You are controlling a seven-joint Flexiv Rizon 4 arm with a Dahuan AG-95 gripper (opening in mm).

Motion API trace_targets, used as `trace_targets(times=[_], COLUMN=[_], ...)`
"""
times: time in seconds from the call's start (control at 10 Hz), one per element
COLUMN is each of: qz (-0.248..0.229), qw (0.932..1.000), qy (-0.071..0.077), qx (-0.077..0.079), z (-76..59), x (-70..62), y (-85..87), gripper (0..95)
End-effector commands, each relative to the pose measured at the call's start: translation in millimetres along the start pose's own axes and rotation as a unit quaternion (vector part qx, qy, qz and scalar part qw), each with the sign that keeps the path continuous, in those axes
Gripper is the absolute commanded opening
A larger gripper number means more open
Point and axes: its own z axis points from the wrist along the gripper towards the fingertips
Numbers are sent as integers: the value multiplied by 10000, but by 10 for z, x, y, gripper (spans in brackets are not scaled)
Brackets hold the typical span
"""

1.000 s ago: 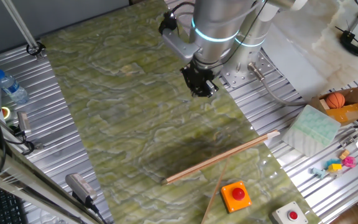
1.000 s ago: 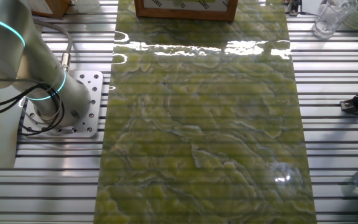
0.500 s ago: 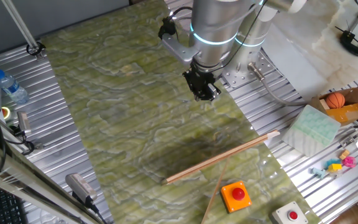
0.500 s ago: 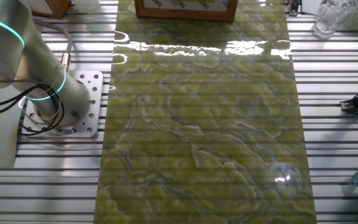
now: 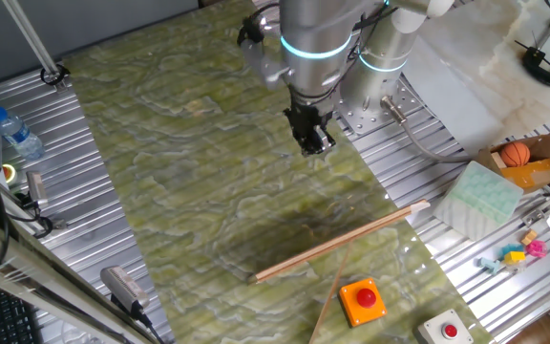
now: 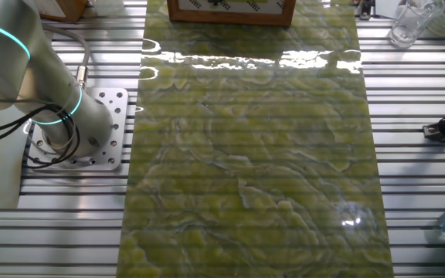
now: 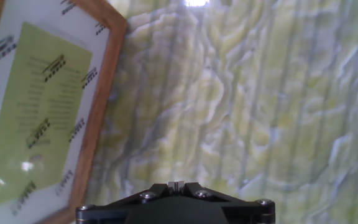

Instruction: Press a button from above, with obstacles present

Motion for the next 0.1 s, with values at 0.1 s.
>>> trace_targets(times=[0.1], qz=[-61], qw=[9999], qy=[20], qx=[126], z=[35], x=[-32], y=[34], gripper=[0])
